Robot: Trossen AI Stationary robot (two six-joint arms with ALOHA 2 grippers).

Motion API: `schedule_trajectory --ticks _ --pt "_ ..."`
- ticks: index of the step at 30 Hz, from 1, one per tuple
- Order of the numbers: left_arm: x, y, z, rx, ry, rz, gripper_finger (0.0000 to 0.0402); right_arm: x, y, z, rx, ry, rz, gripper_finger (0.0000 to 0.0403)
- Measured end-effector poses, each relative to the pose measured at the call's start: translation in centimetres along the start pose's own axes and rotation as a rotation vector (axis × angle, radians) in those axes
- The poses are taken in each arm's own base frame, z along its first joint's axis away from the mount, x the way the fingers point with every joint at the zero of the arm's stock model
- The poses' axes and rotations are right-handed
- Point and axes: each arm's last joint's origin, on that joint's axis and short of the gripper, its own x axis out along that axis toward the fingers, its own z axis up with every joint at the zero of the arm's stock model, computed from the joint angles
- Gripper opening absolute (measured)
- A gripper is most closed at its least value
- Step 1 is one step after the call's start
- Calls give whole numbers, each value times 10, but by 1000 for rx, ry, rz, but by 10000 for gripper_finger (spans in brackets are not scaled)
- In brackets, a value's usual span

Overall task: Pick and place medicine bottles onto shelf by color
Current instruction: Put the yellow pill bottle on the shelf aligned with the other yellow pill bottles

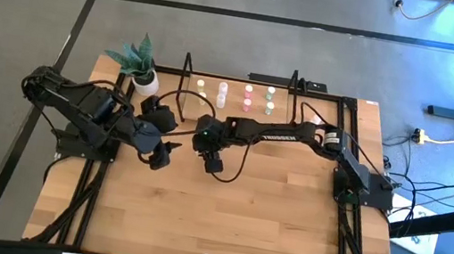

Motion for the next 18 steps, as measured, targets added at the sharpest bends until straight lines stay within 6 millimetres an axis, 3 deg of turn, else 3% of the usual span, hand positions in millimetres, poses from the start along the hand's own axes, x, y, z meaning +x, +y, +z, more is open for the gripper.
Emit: schedule_trajectory --ticks 8,18 --pt "0 0 0 0 0 0 262 -2 1 -1 7 19 8 184" --pt "0 0 0 -6 0 -1 262 -26 4 4 46 40 35 184"
